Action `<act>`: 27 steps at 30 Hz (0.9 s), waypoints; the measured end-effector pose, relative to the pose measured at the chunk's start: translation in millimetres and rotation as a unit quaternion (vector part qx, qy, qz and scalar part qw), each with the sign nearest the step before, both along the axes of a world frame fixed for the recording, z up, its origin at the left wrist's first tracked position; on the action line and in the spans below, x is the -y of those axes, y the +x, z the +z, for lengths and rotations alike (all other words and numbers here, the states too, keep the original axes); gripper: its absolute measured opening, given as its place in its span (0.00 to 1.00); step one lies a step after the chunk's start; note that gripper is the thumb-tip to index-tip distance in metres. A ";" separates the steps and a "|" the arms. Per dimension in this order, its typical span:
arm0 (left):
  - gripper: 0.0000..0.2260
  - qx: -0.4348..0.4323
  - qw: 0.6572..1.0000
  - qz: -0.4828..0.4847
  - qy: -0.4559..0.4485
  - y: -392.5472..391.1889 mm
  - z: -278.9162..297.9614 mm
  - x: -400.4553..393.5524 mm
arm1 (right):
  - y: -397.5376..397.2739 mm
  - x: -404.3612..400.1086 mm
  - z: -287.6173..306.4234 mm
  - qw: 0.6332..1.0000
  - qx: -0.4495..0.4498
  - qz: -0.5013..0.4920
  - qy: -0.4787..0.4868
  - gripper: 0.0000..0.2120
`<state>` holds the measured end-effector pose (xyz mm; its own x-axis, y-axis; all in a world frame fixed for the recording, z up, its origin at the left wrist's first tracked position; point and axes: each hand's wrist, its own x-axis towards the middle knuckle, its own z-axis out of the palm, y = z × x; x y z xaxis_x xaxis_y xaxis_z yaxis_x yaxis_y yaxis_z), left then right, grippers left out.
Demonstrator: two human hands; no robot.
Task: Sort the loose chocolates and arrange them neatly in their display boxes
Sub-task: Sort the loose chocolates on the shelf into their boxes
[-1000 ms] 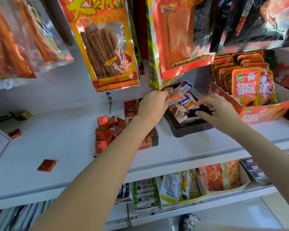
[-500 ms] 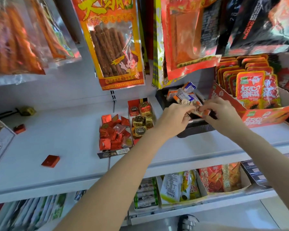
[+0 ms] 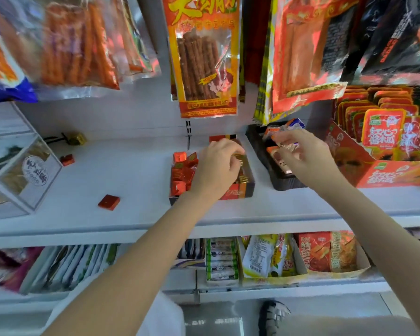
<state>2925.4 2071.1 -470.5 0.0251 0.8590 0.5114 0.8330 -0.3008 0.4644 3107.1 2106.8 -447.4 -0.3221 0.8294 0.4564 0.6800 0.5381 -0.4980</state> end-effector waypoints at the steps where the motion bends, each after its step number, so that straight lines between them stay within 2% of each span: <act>1: 0.10 0.021 0.999 0.037 0.005 -17.1 -0.8 9.6 | -17.6 3.9 2.6 1.000 -0.008 0.026 -0.008 0.12; 5: 0.11 0.045 0.986 0.161 -0.025 -96.3 -5.6 40.0 | -99.4 14.1 3.5 0.993 -0.032 0.108 -0.036 0.13; 7: 0.12 0.024 0.976 0.207 -0.055 -137.8 -8.7 49.8 | -145.6 16.3 1.5 0.987 -0.035 0.152 -0.045 0.14; 12: 0.17 -0.066 0.939 0.293 -0.165 -232.9 -22.5 59.9 | -264.1 -2.8 -19.6 0.965 0.029 0.243 -0.093 0.18; 16: 0.21 -0.226 0.904 0.308 -0.191 -281.2 -41.3 38.8 | -345.0 -34.5 -35.5 0.942 0.091 0.292 -0.138 0.24; 18: 0.24 -0.299 0.885 0.313 -0.169 -289.0 -42.5 28.5 | -377.2 -51.4 -40.3 0.933 0.132 0.312 -0.124 0.26; 23: 0.25 -0.327 0.846 0.347 -0.240 -309.5 -60.1 17.7 | -437.0 -86.3 -59.1 0.910 0.195 0.361 -0.063 0.30; 26: 0.30 -0.325 0.860 0.333 -0.210 -314.6 -67.5 22.3 | -459.7 -100.0 -66.5 0.892 0.237 0.384 -0.012 0.32; 27: 0.29 -0.335 0.863 0.328 -0.189 -315.5 -67.8 24.4 | -465.3 -102.8 -67.5 0.887 0.258 0.383 0.002 0.33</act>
<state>2609.9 2046.7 -538.4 -0.3495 0.9027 0.2509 0.8859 0.4056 -0.2252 2641.8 2209.6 -514.9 -0.9573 0.2758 0.0868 0.2508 0.9415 -0.2252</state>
